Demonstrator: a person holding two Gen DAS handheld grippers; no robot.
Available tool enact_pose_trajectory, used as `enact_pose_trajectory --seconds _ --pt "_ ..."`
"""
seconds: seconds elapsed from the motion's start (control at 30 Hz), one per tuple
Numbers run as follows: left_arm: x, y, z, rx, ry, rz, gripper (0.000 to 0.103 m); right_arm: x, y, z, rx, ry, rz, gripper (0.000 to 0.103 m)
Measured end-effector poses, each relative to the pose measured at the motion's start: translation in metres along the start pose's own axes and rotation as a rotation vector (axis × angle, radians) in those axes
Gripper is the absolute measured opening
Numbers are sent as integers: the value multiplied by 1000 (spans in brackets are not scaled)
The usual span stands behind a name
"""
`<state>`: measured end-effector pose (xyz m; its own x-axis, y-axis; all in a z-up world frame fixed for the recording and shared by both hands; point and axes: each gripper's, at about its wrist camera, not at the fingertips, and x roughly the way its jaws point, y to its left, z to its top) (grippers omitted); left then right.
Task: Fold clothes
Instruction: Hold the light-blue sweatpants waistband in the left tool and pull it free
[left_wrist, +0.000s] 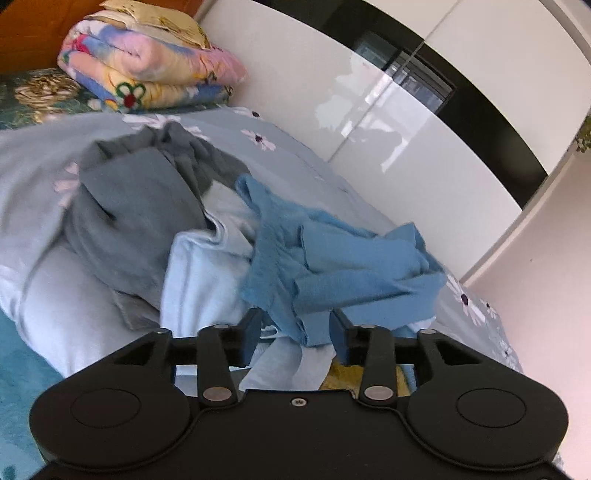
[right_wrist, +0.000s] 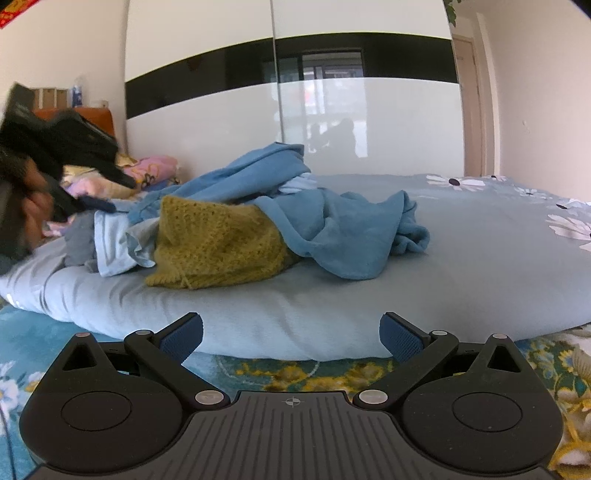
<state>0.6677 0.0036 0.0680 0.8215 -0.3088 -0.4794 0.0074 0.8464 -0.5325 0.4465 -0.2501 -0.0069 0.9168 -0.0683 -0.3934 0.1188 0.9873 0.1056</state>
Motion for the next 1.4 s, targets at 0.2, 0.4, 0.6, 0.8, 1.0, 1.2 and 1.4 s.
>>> enact_pose_trajectory --seconds 0.2,0.4,0.6,0.8,1.0,1.2,1.4 --pt "33 2 -2 -49 -11 -5 45 1 -5 0 22 10 -3 103" --pt "54 16 -5 -159 -16 3 52 0 -4 -1 28 13 24 103" --pt "54 21 -3 -235 -118 -83 50 -2 -6 -2 50 17 27 103" --pt "74 14 -2 -231 -53 -74 51 -6 -8 -2 67 7 38 103" --pt "78 3 -2 -167 -63 -45 10 -7 -10 -2 85 11 38 103" --pt "66 -13 -4 -104 -82 -5 3 -5 -10 -2 86 9 36 103" --pt "40 -30 2 -25 -84 -46 3 -4 -11 -3 86 10 16 103"
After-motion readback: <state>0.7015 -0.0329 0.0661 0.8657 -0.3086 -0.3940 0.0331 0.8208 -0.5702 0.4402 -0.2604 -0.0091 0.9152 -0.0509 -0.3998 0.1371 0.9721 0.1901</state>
